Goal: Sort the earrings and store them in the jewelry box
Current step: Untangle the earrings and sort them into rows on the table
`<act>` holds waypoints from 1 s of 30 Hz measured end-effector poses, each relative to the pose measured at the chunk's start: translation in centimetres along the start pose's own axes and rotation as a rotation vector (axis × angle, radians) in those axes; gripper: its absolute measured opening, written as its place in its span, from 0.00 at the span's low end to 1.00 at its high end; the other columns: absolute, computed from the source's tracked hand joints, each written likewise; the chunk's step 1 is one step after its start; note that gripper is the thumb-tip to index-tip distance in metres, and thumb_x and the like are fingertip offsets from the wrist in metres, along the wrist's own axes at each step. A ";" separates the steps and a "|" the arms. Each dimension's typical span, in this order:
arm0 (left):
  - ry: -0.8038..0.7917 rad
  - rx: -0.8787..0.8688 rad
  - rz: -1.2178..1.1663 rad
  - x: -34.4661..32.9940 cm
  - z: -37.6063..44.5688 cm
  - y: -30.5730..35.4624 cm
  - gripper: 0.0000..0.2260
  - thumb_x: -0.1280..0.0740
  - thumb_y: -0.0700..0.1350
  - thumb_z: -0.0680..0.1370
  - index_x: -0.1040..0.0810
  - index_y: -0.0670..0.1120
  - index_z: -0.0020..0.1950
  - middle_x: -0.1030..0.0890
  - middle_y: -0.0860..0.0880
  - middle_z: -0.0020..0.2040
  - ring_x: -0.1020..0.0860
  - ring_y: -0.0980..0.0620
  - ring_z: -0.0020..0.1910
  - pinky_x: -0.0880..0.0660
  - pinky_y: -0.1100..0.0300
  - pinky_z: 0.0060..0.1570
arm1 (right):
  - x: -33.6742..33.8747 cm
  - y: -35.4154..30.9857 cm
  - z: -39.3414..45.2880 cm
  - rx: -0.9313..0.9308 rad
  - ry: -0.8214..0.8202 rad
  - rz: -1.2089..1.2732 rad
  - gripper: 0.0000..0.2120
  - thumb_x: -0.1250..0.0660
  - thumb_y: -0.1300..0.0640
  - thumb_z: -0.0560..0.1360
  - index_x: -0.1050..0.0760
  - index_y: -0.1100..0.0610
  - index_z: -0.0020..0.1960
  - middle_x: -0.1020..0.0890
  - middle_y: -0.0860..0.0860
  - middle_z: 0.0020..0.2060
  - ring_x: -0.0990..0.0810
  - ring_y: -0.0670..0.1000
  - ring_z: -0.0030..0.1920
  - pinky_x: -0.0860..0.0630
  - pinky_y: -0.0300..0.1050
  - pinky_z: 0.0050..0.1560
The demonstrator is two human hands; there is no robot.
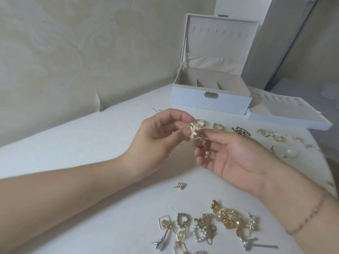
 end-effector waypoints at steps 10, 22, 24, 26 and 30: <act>0.142 -0.119 0.106 2.3 0.8 1.2 0.07 0.36 0.38 0.75 0.20 0.45 0.47 0.18 0.49 0.44 0.23 0.51 0.41 0.26 0.58 0.42 | -3.8 0.5 1.7 -0.120 -0.079 0.038 0.13 0.37 0.51 0.79 0.24 0.60 0.45 0.24 0.54 0.31 0.27 0.47 0.25 0.33 0.36 0.24; 0.448 -0.105 -0.008 9.0 3.7 0.1 0.13 0.39 0.40 0.75 0.21 0.50 0.34 0.26 0.49 0.31 0.33 0.47 0.31 0.34 0.59 0.33 | -10.5 2.2 0.5 0.576 -0.468 -1.574 0.14 0.38 0.69 0.76 0.23 0.51 0.49 0.28 0.43 0.45 0.28 0.36 0.40 0.31 0.31 0.37; 0.431 -0.098 -0.006 8.8 3.7 0.0 0.15 0.40 0.40 0.76 0.21 0.51 0.33 0.26 0.49 0.31 0.33 0.47 0.32 0.34 0.59 0.34 | -10.7 3.2 0.2 0.677 -0.512 -1.697 0.16 0.40 0.73 0.73 0.25 0.52 0.49 0.29 0.46 0.48 0.27 0.45 0.45 0.26 0.44 0.44; 0.415 -0.091 -0.007 8.7 3.7 -0.1 0.15 0.40 0.40 0.76 0.21 0.51 0.32 0.26 0.49 0.32 0.33 0.47 0.32 0.34 0.59 0.33 | -10.6 3.5 0.2 0.746 -0.529 -1.776 0.16 0.39 0.73 0.73 0.26 0.53 0.49 0.28 0.46 0.50 0.28 0.49 0.49 0.25 0.51 0.46; 0.411 -0.070 -0.012 8.6 3.7 -0.3 0.13 0.39 0.41 0.75 0.20 0.50 0.34 0.28 0.47 0.31 0.33 0.48 0.31 0.35 0.58 0.33 | -10.3 2.8 0.3 0.700 -0.597 -1.767 0.16 0.36 0.66 0.74 0.24 0.45 0.52 0.25 0.42 0.53 0.25 0.48 0.54 0.23 0.53 0.51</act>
Point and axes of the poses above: each hand's wrist, its own z-axis towards the middle knuckle, its own x-axis out of the back of the hand, y = z × x, the point moved 6 cm from there along z, towards the middle knuckle
